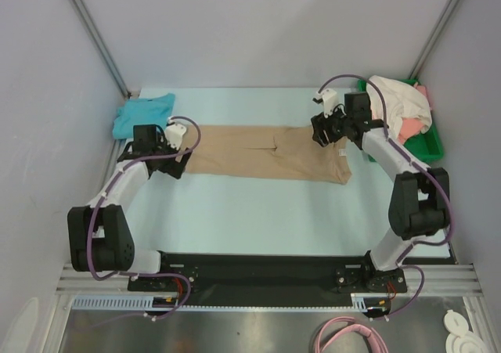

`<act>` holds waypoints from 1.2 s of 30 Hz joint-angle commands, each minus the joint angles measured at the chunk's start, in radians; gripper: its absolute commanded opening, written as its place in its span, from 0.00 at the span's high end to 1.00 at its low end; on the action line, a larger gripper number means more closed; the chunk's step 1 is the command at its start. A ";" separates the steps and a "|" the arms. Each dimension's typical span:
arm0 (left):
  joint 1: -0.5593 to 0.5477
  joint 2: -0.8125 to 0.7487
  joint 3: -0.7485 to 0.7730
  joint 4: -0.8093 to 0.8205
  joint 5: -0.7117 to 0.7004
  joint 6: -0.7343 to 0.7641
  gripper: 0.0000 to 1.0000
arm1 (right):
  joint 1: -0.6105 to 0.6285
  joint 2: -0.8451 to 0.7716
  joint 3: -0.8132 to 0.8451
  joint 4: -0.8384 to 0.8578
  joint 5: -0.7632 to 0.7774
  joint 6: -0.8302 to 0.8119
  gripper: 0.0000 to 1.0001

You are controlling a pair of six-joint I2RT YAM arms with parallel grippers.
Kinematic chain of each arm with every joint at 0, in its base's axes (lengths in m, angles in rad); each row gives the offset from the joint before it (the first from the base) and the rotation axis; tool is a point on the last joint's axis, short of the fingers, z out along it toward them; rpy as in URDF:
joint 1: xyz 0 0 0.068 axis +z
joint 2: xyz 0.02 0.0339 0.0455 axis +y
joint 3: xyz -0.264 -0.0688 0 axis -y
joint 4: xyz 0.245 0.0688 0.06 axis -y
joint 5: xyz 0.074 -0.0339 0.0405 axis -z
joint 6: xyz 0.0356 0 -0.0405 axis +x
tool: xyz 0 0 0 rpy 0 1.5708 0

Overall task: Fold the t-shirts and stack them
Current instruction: Fold the tshirt

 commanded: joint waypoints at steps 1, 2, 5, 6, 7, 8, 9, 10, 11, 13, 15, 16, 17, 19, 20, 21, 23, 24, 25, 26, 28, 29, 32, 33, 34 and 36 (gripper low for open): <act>-0.008 0.018 0.011 -0.019 0.024 0.104 0.04 | 0.007 -0.157 -0.063 -0.058 0.046 -0.005 0.35; -0.007 0.032 0.026 -0.033 0.030 0.145 0.08 | 0.005 -0.189 -0.115 -0.058 0.049 -0.001 0.34; -0.008 0.095 0.065 -0.100 0.049 0.231 0.30 | 0.007 -0.311 -0.210 -0.034 0.046 0.021 0.34; -0.007 0.113 0.074 -0.111 0.040 0.248 0.41 | 0.007 -0.358 -0.230 -0.020 0.043 0.027 0.34; -0.008 0.148 0.083 -0.119 0.029 0.264 0.43 | 0.005 -0.375 -0.249 -0.012 0.043 0.033 0.33; -0.008 0.165 0.105 -0.126 0.020 0.291 0.46 | 0.005 -0.392 -0.266 -0.005 0.042 0.036 0.33; -0.007 0.184 0.118 -0.155 0.018 0.308 0.46 | 0.004 -0.401 -0.293 0.014 0.043 0.041 0.33; -0.007 0.213 0.131 -0.168 0.015 0.318 0.46 | -0.002 -0.412 -0.300 0.018 0.043 0.041 0.33; -0.008 0.225 0.155 -0.177 0.007 0.325 0.45 | -0.005 -0.412 -0.301 0.019 0.040 0.041 0.33; -0.008 0.253 0.177 -0.185 -0.002 0.331 0.43 | -0.013 -0.395 -0.295 0.008 0.026 0.039 0.33; -0.008 0.274 0.186 -0.182 -0.008 0.333 0.43 | -0.022 -0.386 -0.292 0.006 0.016 0.039 0.33; -0.008 0.282 0.192 -0.180 -0.011 0.333 0.43 | -0.024 -0.386 -0.292 0.008 0.014 0.038 0.33; -0.008 0.287 0.201 -0.177 -0.013 0.328 0.43 | -0.024 -0.382 -0.295 0.009 0.011 0.036 0.33; -0.007 0.308 0.214 -0.171 -0.020 0.328 0.43 | -0.024 -0.380 -0.297 0.009 -0.001 0.033 0.33; -0.008 0.316 0.218 -0.171 -0.022 0.330 0.43 | -0.024 -0.375 -0.297 0.009 -0.003 0.033 0.33; -0.007 0.337 0.224 -0.171 -0.029 0.331 0.43 | -0.024 -0.374 -0.297 0.008 -0.003 0.032 0.33; -0.008 0.363 0.243 -0.171 -0.040 0.339 0.43 | -0.025 -0.368 -0.298 0.009 0.000 0.029 0.33; -0.007 0.394 0.250 -0.175 -0.048 0.342 0.43 | -0.025 -0.365 -0.298 0.011 0.002 0.027 0.33; -0.005 0.409 0.263 -0.177 -0.065 0.345 0.44 | -0.025 -0.363 -0.298 0.011 0.003 0.026 0.33; -0.007 0.423 0.269 -0.182 -0.071 0.354 0.44 | -0.025 -0.360 -0.297 0.009 0.003 0.026 0.33; -0.005 0.457 0.275 -0.179 -0.094 0.362 0.46 | -0.027 -0.355 -0.298 0.011 0.003 0.024 0.33; -0.007 0.465 0.275 -0.176 -0.100 0.368 0.48 | -0.027 -0.357 -0.298 0.012 0.003 0.024 0.33; -0.005 0.480 0.273 -0.160 -0.105 0.368 0.58 | -0.027 -0.349 -0.301 0.014 0.006 0.021 0.34; -0.005 0.480 0.269 -0.150 -0.106 0.368 0.70 | -0.027 -0.348 -0.301 0.015 0.008 0.019 0.34; -0.007 0.482 0.261 -0.143 -0.109 0.365 0.78 | -0.027 -0.346 -0.303 0.015 0.009 0.018 0.34; -0.005 0.471 0.249 -0.140 -0.117 0.364 1.00 | -0.027 -0.345 -0.303 0.014 0.012 0.019 0.34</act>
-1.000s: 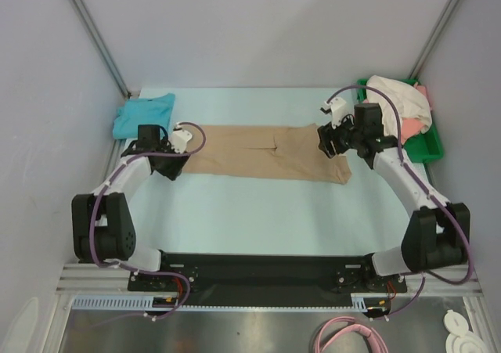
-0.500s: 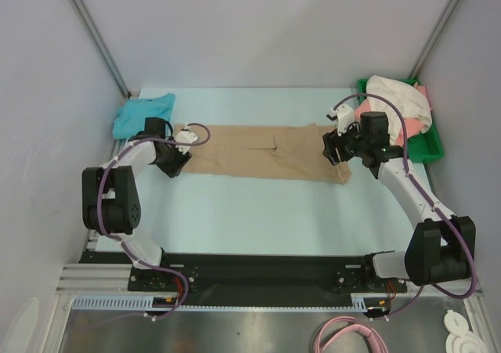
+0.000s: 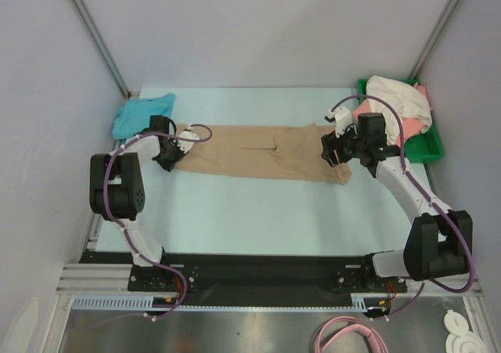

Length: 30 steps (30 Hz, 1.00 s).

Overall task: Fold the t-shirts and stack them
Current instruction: Fold the tshirt

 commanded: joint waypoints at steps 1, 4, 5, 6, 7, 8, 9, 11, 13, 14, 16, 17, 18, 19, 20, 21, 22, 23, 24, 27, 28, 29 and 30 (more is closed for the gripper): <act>-0.004 0.008 -0.038 -0.003 -0.019 0.023 1.00 | -0.005 0.007 0.000 0.028 -0.001 -0.005 0.34; -0.007 -0.061 -0.111 -0.014 -0.016 0.031 0.99 | -0.005 0.008 0.003 0.022 0.011 0.011 0.33; -0.007 -0.088 -0.136 -0.020 -0.011 0.031 0.99 | -0.005 0.023 0.005 0.022 0.023 0.018 0.34; -0.010 -0.149 -0.159 -0.035 -0.002 0.032 0.99 | -0.005 0.037 0.009 0.007 0.023 0.022 0.34; -0.018 -0.182 -0.208 -0.044 0.000 0.037 1.00 | -0.005 0.063 0.021 -0.010 0.020 0.024 0.34; -0.021 -0.214 -0.230 -0.055 0.004 0.040 1.00 | -0.005 0.117 0.046 -0.029 0.016 0.027 0.34; -0.021 -0.278 -0.250 -0.092 0.015 0.044 0.99 | -0.004 0.153 0.060 -0.061 0.017 0.027 0.34; -0.051 -0.340 -0.309 -0.132 0.027 0.055 0.99 | -0.004 0.213 0.100 -0.085 0.020 0.030 0.34; -0.071 -0.435 -0.367 -0.173 0.027 0.066 1.00 | -0.002 0.299 0.124 -0.110 0.038 0.042 0.33; -0.077 -0.469 -0.388 -0.179 0.027 0.067 1.00 | -0.002 0.324 0.135 -0.116 0.061 0.050 0.33; -0.090 -0.553 -0.431 -0.202 0.042 0.069 1.00 | -0.001 0.368 0.152 -0.113 0.084 0.056 0.31; -0.096 -0.578 -0.441 -0.225 0.046 0.072 1.00 | -0.001 0.378 0.155 -0.098 0.121 0.062 0.30; -0.100 -0.616 -0.451 -0.236 0.049 0.071 1.00 | 0.001 0.385 0.158 -0.089 0.134 0.065 0.30; -0.105 -0.631 -0.464 -0.244 0.050 0.075 0.99 | 0.001 0.389 0.161 -0.081 0.144 0.064 0.30; -0.111 -0.644 -0.469 -0.260 0.053 0.075 0.99 | 0.001 0.392 0.170 -0.076 0.163 0.064 0.30; -0.113 -0.667 -0.472 -0.265 0.056 0.075 1.00 | -0.001 0.395 0.192 -0.075 0.172 0.061 0.30; -0.117 -0.678 -0.480 -0.271 0.059 0.077 1.00 | 0.001 0.404 0.204 -0.075 0.178 0.059 0.30; -0.120 -0.687 -0.484 -0.279 0.064 0.075 1.00 | -0.001 0.413 0.215 -0.076 0.195 0.059 0.30; -0.128 -0.702 -0.486 -0.285 0.069 0.075 1.00 | -0.001 0.419 0.238 -0.078 0.200 0.059 0.30; -0.140 -0.716 -0.492 -0.302 0.075 0.072 1.00 | -0.001 0.447 0.259 -0.072 0.226 0.058 0.30; -0.153 -0.717 -0.500 -0.305 0.070 0.072 1.00 | -0.002 0.454 0.270 -0.070 0.235 0.054 0.30; -0.157 -0.718 -0.501 -0.313 0.067 0.072 1.00 | -0.002 0.477 0.284 -0.078 0.247 0.054 0.30; -0.162 -0.718 -0.501 -0.317 0.062 0.072 0.99 | -0.002 0.494 0.296 -0.088 0.250 0.053 0.31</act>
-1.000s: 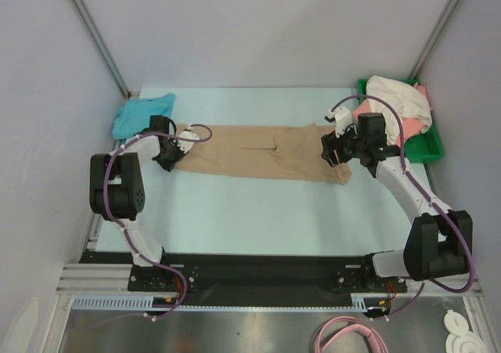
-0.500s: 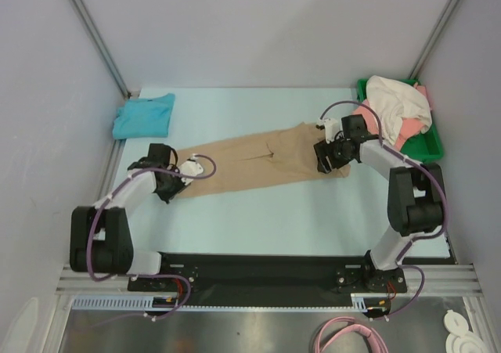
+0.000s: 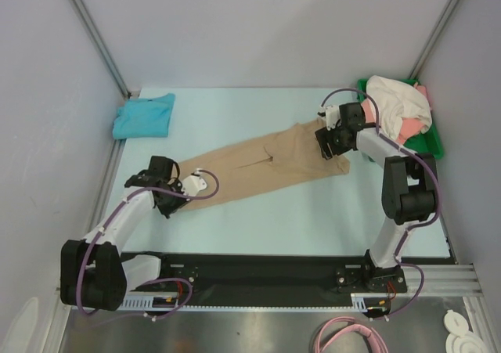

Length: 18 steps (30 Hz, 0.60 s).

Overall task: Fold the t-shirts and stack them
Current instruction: Fold the tshirt

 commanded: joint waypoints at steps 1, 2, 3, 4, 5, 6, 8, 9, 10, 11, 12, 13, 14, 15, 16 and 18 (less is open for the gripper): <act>-0.026 -0.021 -0.012 -0.052 0.017 0.029 1.00 | -0.002 0.067 0.058 -0.019 0.050 0.004 0.31; -0.028 -0.021 -0.011 -0.058 0.017 0.027 1.00 | -0.002 0.101 0.081 -0.038 0.053 0.009 0.31; -0.029 -0.023 -0.011 -0.061 0.018 0.026 1.00 | -0.008 0.112 0.089 -0.040 0.053 0.014 0.32; -0.034 -0.026 -0.009 -0.065 0.020 0.026 1.00 | -0.008 0.123 0.095 -0.038 0.053 0.017 0.31; -0.034 -0.030 -0.009 -0.068 0.020 0.024 1.00 | -0.008 0.144 0.109 -0.040 0.060 0.015 0.32; -0.037 -0.032 -0.008 -0.068 0.021 0.022 1.00 | -0.008 0.152 0.117 -0.040 0.068 0.015 0.31; -0.041 -0.040 -0.006 -0.072 0.021 0.018 1.00 | -0.011 0.172 0.137 -0.038 0.082 0.014 0.31; -0.041 -0.040 -0.005 -0.072 0.023 0.016 1.00 | -0.014 0.192 0.166 -0.041 0.083 0.014 0.31; -0.043 -0.043 -0.005 -0.072 0.024 0.016 1.00 | -0.019 0.203 0.180 -0.044 0.083 0.015 0.31; -0.043 -0.047 -0.003 -0.080 0.026 0.016 1.00 | -0.022 0.210 0.196 -0.047 0.082 0.017 0.32; -0.043 -0.049 -0.002 -0.081 0.027 0.016 1.00 | -0.025 0.230 0.222 -0.050 0.080 0.020 0.32; -0.046 -0.047 -0.002 -0.081 0.029 0.016 1.00 | -0.030 0.241 0.236 -0.053 0.080 0.021 0.31; -0.046 -0.050 -0.002 -0.083 0.027 0.015 0.99 | -0.033 0.255 0.252 -0.064 0.077 0.023 0.31; -0.046 -0.047 -0.002 -0.083 0.027 0.015 1.00 | -0.034 0.262 0.273 -0.066 0.076 0.024 0.31; -0.048 -0.047 -0.005 -0.081 0.026 0.013 1.00 | -0.036 0.282 0.281 -0.067 0.074 0.024 0.31; -0.048 -0.043 -0.006 -0.080 0.023 0.012 1.00 | -0.036 0.299 0.295 -0.082 0.074 0.024 0.31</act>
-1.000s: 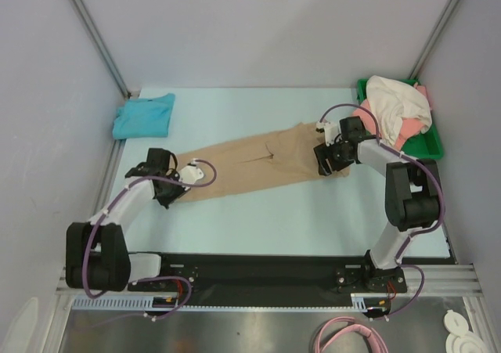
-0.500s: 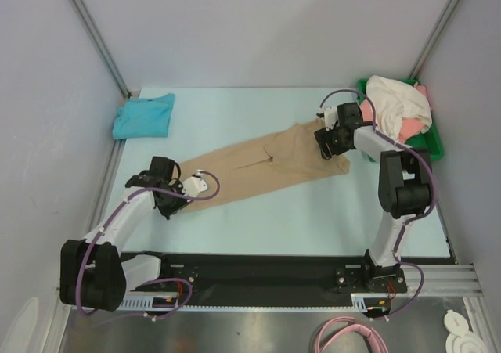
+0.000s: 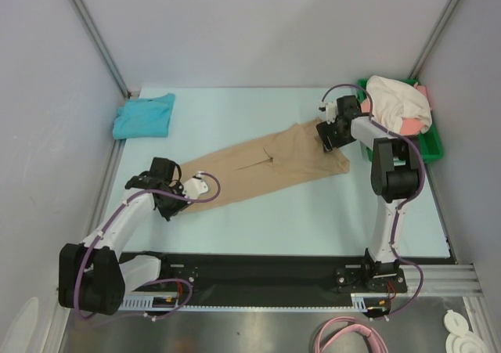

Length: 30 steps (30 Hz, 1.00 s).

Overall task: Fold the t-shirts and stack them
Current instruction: Fold the tshirt

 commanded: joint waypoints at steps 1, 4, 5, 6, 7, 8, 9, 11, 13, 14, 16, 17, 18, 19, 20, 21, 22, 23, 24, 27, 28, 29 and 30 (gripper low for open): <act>-0.010 -0.015 -0.002 -0.021 0.020 0.013 1.00 | -0.006 0.053 0.057 -0.043 0.002 0.012 0.32; -0.010 -0.013 0.004 -0.023 0.020 0.012 1.00 | -0.007 0.091 0.091 -0.100 -0.021 -0.003 0.39; -0.011 -0.013 0.006 -0.024 0.018 0.012 1.00 | -0.007 0.099 0.097 -0.112 -0.029 -0.007 0.44; -0.010 -0.013 0.009 -0.024 0.021 0.010 0.99 | -0.009 0.108 0.104 -0.121 -0.032 -0.010 0.51; -0.013 -0.015 0.013 -0.026 0.021 0.010 0.99 | -0.007 0.116 0.111 -0.131 -0.036 -0.013 0.56; -0.014 -0.016 0.016 -0.030 0.021 0.009 0.99 | -0.007 0.129 0.122 -0.143 -0.035 -0.017 0.62; -0.017 -0.019 0.019 -0.032 0.024 0.010 1.00 | -0.009 0.136 0.127 -0.147 -0.032 -0.019 0.77; -0.025 -0.030 0.021 -0.046 0.032 0.019 0.99 | -0.009 0.146 0.136 -0.140 -0.024 -0.023 0.93; -0.047 -0.038 0.023 -0.066 0.056 0.029 1.00 | -0.007 0.159 0.154 -0.129 -0.009 -0.022 0.95; -0.059 -0.041 0.023 -0.088 0.066 0.033 1.00 | -0.007 0.168 0.174 -0.126 -0.001 -0.019 0.96; -0.111 -0.047 0.018 -0.140 0.090 0.059 1.00 | -0.007 0.221 0.270 -0.146 0.025 -0.020 0.96; -0.132 -0.051 0.016 -0.151 0.090 0.064 1.00 | -0.007 0.247 0.310 -0.154 0.033 -0.020 0.96; -0.174 -0.054 0.010 -0.158 0.089 0.065 0.99 | -0.007 0.302 0.402 -0.164 0.039 -0.023 0.97; -0.197 -0.057 0.003 -0.171 0.084 0.065 1.00 | -0.009 0.336 0.447 -0.186 0.046 -0.022 0.98; -0.220 -0.059 0.000 -0.176 0.083 0.062 1.00 | -0.009 0.369 0.496 -0.201 0.046 -0.020 0.98; -0.267 -0.059 -0.002 -0.182 0.080 0.055 1.00 | -0.009 0.398 0.554 -0.216 0.043 -0.013 0.98; -0.290 -0.056 -0.003 -0.188 0.073 0.047 1.00 | -0.007 0.469 0.662 -0.256 0.036 -0.008 0.98; -0.310 -0.053 -0.002 -0.193 0.070 0.041 1.00 | -0.006 0.501 0.727 -0.275 0.031 -0.002 0.98; -0.350 -0.047 0.001 -0.198 0.066 0.030 1.00 | -0.004 0.536 0.780 -0.290 0.025 0.004 0.98; -0.425 -0.010 0.021 -0.213 0.069 -0.002 0.99 | 0.010 0.620 0.932 -0.313 0.016 0.015 0.98; -0.451 -0.001 0.035 -0.217 0.073 -0.013 0.99 | 0.014 0.627 0.944 -0.289 0.019 0.015 0.98; -0.480 0.019 0.044 -0.219 0.078 -0.023 0.99 | 0.025 0.624 0.941 -0.270 0.017 0.013 0.98; -0.545 0.030 0.053 -0.219 0.084 -0.045 0.99 | 0.031 0.621 0.937 -0.252 0.017 0.009 0.98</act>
